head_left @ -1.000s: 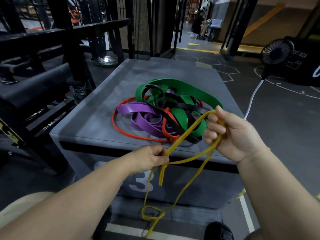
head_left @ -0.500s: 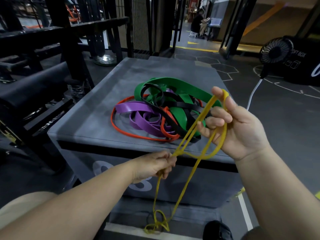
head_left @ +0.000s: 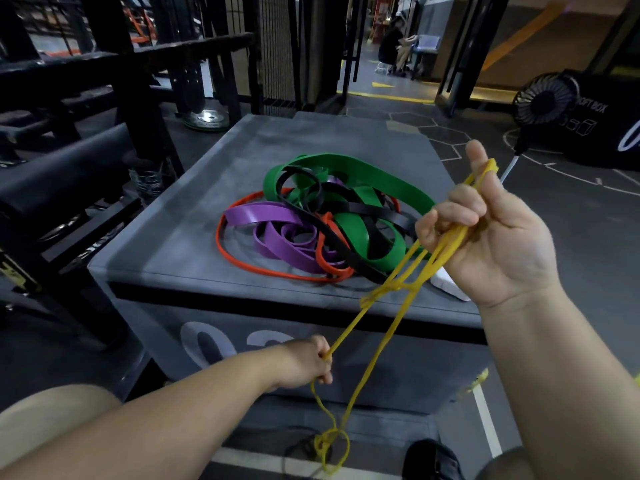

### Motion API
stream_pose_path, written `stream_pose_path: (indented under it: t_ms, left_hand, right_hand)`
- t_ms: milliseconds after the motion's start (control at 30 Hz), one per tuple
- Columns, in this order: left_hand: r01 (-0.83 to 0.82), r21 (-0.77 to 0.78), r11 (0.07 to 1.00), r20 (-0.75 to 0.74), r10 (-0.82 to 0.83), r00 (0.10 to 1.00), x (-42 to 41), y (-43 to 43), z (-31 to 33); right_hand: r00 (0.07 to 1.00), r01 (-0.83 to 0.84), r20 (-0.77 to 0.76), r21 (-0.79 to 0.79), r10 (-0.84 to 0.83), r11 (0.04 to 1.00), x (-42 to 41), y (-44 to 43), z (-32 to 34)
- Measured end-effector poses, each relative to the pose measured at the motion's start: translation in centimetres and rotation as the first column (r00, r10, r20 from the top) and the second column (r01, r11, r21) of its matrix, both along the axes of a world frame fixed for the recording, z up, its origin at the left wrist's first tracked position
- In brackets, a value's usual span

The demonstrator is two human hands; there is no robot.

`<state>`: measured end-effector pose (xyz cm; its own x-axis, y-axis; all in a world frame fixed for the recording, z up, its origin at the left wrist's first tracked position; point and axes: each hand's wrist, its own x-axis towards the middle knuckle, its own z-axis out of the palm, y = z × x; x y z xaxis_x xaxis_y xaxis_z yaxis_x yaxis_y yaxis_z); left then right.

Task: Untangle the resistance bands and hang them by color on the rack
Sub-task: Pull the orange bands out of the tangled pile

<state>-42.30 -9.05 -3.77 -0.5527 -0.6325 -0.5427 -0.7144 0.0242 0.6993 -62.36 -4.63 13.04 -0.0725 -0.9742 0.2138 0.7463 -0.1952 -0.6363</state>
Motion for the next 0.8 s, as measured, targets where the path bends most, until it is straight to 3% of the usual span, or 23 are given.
stream_pose_path:
  t_ms: [233,400,600,800]
  left_hand:
    - [0.109,-0.064,0.992,0.156,-0.098,0.983,-0.1,0.3,0.1]
    - [0.212,-0.317,0.924,0.142,-0.175,0.974,-0.8,0.6,2.5]
    - [0.249,-0.53,0.81,-0.053,-0.326,0.944,-0.6,1.1,6.0]
    - [0.128,-0.689,0.714,-0.27,-0.416,0.869,0.2,0.5,7.4]
  right_hand:
    - [0.993,0.113,0.016,-0.029,-0.113,0.993,-0.5,0.1,0.3]
    - [0.97,0.204,-0.135,0.009,-0.201,0.979,0.0,-0.4,-0.5]
    - [0.938,0.194,-0.303,0.052,-0.169,0.98,1.5,-0.4,-1.9]
    - [0.88,0.175,-0.466,0.135,-0.093,0.975,3.6,-0.3,-3.2]
